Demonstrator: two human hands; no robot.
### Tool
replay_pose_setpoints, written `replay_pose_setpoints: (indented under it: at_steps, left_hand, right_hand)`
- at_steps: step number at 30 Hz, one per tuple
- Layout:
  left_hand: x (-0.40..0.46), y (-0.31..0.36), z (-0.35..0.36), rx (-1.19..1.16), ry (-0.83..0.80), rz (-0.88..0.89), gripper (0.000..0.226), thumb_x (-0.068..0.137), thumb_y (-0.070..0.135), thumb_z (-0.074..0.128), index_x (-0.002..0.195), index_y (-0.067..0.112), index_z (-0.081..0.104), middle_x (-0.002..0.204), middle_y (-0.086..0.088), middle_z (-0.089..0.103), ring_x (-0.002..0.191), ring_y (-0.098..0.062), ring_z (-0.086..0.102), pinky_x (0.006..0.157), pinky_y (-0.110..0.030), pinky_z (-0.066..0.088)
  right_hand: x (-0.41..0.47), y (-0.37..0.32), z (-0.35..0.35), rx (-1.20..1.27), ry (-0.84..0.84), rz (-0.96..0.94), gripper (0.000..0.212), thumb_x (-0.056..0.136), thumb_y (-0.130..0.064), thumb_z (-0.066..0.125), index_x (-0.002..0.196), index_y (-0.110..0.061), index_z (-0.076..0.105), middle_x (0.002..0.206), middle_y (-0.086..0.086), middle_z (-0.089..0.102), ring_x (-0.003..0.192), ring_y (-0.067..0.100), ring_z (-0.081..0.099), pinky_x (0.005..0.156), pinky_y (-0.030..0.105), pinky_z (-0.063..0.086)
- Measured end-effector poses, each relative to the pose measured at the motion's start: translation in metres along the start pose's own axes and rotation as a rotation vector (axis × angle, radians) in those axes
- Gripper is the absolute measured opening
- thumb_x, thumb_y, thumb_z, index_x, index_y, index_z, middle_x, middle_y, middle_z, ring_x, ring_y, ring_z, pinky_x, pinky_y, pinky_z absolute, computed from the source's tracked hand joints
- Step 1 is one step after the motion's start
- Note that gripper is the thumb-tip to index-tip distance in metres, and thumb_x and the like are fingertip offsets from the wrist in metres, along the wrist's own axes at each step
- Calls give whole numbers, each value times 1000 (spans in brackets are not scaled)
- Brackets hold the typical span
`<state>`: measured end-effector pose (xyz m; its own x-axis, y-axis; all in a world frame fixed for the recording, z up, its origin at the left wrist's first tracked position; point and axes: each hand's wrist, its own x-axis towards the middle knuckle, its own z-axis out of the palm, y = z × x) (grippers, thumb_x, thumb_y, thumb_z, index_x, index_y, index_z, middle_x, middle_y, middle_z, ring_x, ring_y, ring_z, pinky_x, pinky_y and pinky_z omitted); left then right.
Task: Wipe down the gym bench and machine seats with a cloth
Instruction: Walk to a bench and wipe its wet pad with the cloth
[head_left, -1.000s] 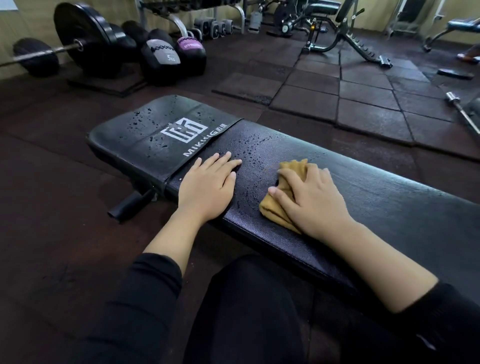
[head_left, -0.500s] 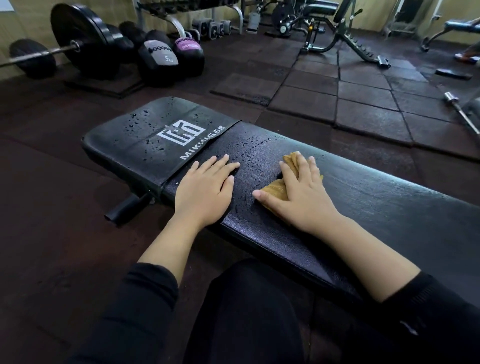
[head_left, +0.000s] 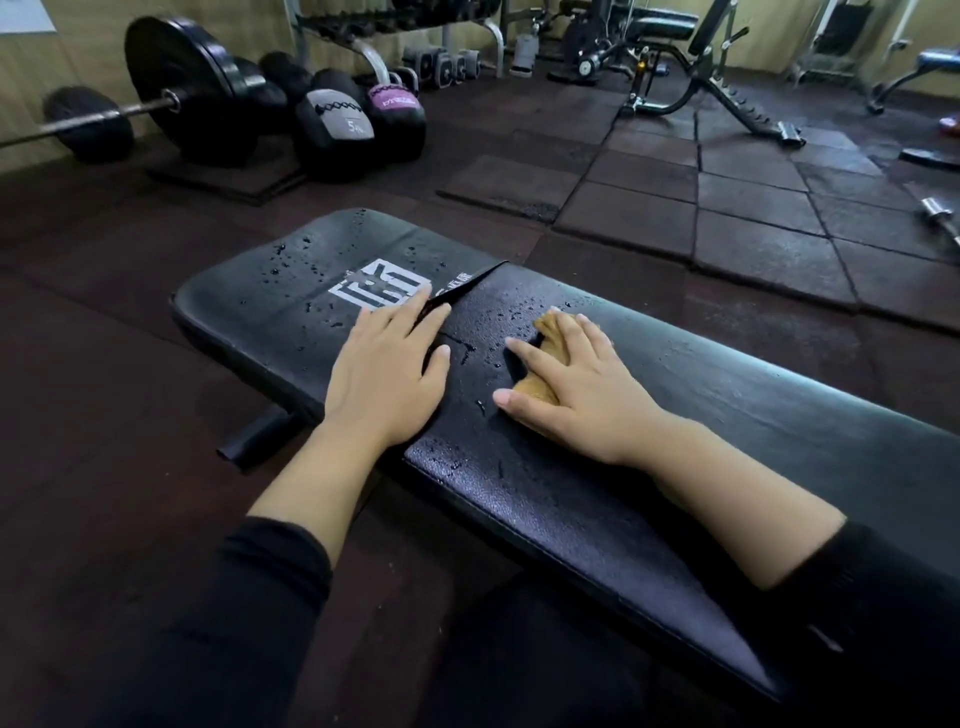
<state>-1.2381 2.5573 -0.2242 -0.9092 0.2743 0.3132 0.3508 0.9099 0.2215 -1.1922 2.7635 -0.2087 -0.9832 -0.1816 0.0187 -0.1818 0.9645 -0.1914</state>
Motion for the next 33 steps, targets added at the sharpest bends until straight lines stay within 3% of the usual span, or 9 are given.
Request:
replay_pose_setpoints:
  at_steps: [2,5,9,13,19,22,26,30,33]
  left_hand:
    - [0,-2,3,-38,-18,-40,51,102,36,35,152,26,28,162,4,12,148,-14,6,120,-35,9]
    - [3,-5,5,-3,-90,-54,51,103,36,27,153,29,21,161,4,18,148,-13,10,120,-35,7]
    - [4,-4,5,9,-92,-51,50,103,36,25,153,30,23,160,6,19,148,-12,11,120,-34,6]
    - [4,-2,4,0,-83,-66,50,103,37,26,152,30,24,160,7,21,148,-11,12,120,-34,7]
    - [4,-1,3,-24,-73,-70,49,103,35,27,152,30,26,160,8,21,148,-12,12,120,-35,7]
    - [5,-2,3,-32,-78,-69,49,103,34,27,152,31,26,160,8,21,147,-10,12,120,-34,6]
    - [4,-2,2,-47,-80,-67,48,103,35,26,152,32,27,160,10,21,148,-9,11,120,-32,5]
    - [4,-3,5,-64,-83,-74,48,103,35,27,151,32,27,160,10,21,148,-8,11,120,-33,5]
    - [5,-3,6,-67,-79,-81,48,103,34,27,151,32,27,160,10,20,148,-8,10,121,-33,5]
  right_hand:
    - [34,-1,-1,8,11,-3,68,85,-70,34,145,-40,24,158,9,1,144,29,-5,119,43,-1]
    - [80,14,-8,29,15,11,69,87,-67,36,146,-32,28,156,10,8,144,26,2,117,36,2]
    - [88,77,-16,-6,-35,121,96,68,-91,18,143,-34,32,155,5,19,144,25,12,117,38,12]
    - [34,99,-18,-17,46,145,79,77,-76,28,142,-31,33,156,7,15,144,25,9,119,37,8]
    - [16,18,5,-51,70,-136,82,77,-77,10,146,-34,25,157,8,5,145,28,-2,119,40,-2]
    - [71,-3,7,-10,56,-94,66,89,-66,29,146,-32,27,158,10,4,145,28,-2,118,39,-1]
    - [115,44,1,-1,62,-10,62,90,-63,35,141,-28,36,157,7,13,144,27,8,119,39,8]
    - [71,90,-13,-3,36,158,70,86,-67,31,144,-29,29,157,8,12,145,25,8,119,38,8]
    - [23,69,-10,-67,44,67,76,85,-72,28,146,-27,25,158,8,8,145,26,1,119,36,2]
